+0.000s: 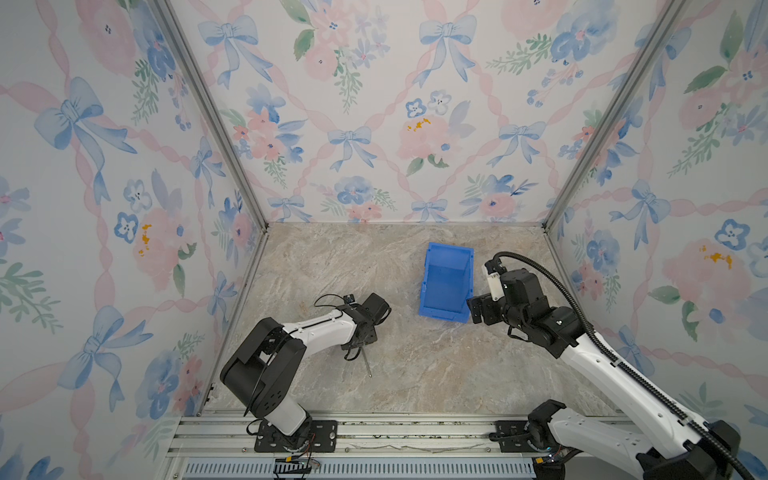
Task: Put the screwdriver in the bin
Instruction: 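Lower the left gripper and close it on the screwdriver's yellow handle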
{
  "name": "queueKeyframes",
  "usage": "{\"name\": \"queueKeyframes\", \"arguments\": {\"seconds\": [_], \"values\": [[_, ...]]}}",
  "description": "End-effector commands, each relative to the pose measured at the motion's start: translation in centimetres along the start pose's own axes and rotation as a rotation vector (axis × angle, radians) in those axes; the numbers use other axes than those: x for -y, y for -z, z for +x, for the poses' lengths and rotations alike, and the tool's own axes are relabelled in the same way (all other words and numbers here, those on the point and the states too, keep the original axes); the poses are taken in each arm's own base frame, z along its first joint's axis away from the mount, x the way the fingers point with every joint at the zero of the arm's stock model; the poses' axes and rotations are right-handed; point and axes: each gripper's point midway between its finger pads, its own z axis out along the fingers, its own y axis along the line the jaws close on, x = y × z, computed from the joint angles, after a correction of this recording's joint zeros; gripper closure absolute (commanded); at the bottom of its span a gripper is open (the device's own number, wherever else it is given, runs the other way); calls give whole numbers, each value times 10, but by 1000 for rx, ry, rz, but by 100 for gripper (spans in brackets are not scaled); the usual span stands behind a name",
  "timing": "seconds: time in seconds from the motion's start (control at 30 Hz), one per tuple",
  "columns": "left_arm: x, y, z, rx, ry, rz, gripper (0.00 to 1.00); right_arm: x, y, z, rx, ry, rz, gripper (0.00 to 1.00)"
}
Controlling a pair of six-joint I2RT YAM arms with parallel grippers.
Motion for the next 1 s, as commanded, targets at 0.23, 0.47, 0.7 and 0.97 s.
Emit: {"name": "queueKeyframes", "arguments": {"seconds": [0.23, 0.47, 0.7, 0.97], "values": [[2, 2, -1, 6, -11, -12, 72, -2, 6, 4, 18, 12, -22, 3], [3, 1, 5, 0, -9, -15, 81, 0, 8, 7, 16, 3, -12, 3], [22, 13, -2, 35, -45, 38, 83, 4, 11, 9, 24, -6, -2, 3], [71, 45, -25, 101, -119, 157, 86, 17, 14, 17, 27, -32, 43, 3]]}}
